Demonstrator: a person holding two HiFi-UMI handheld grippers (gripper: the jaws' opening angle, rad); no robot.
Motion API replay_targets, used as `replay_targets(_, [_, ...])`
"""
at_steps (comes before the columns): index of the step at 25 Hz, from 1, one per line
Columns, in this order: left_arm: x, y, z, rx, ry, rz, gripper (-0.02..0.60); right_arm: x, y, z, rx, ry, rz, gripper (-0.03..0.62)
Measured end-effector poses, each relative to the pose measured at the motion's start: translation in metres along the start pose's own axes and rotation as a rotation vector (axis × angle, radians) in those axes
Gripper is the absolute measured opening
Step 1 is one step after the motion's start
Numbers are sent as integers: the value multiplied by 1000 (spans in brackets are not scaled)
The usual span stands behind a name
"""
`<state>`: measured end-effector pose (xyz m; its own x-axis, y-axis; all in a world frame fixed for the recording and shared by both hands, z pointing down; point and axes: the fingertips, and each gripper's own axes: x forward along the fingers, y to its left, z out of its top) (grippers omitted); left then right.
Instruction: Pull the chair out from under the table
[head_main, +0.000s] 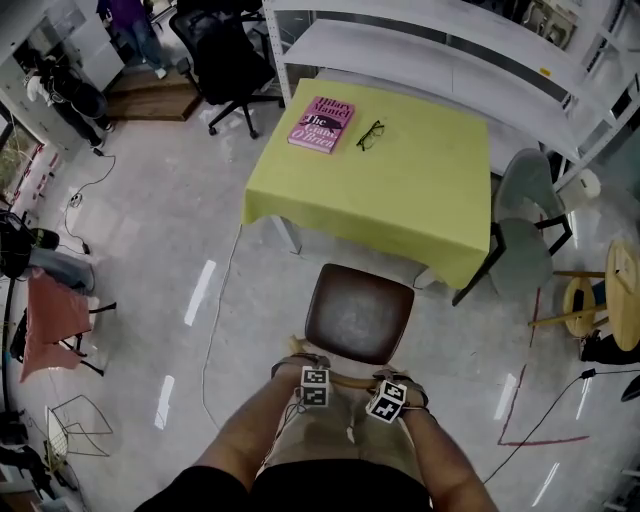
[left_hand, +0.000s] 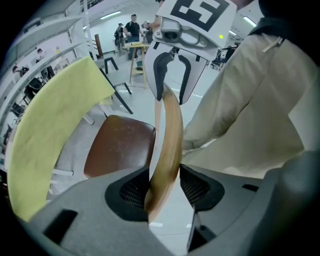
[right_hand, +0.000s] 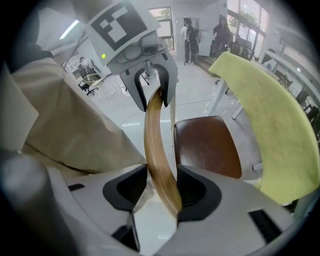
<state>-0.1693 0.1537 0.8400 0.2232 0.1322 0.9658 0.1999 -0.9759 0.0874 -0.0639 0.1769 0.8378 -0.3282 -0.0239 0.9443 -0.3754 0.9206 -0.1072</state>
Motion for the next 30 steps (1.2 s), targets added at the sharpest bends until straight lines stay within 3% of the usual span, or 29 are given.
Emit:
replay_targets(5, [-10, 2, 3, -98, -92, 125, 179, -18, -4, -2, 77, -87, 31, 210])
replay_targets(7, [-15, 6, 4, -195, -167, 188, 181, -28, -5, -1, 105, -127, 24, 210])
replay_targets(10, [-52, 21, 21, -399, -349, 276, 179, -50, -8, 7, 137, -222, -22, 202])
replay_targets(12, [-79, 32, 29, -525, -461, 330, 147, -69, -13, 17, 155, -304, -79, 88])
replay_targets(16, [-128, 48, 36, -668, -625, 452, 64, -114, -24, 40, 212, -461, -176, 18])
replay_targets(20, [-177, 52, 47, -721, -726, 571, 10, -162, -31, 63, 247, -600, -251, 11])
replay_targets(27, [-282, 62, 67, -809, -981, 698, 9, -257, -53, 115, 272, -828, -373, 11])
replay_targets(30, [-333, 67, 74, -793, -1051, 787, 9, -303, -61, 131, 270, -904, -434, 11])
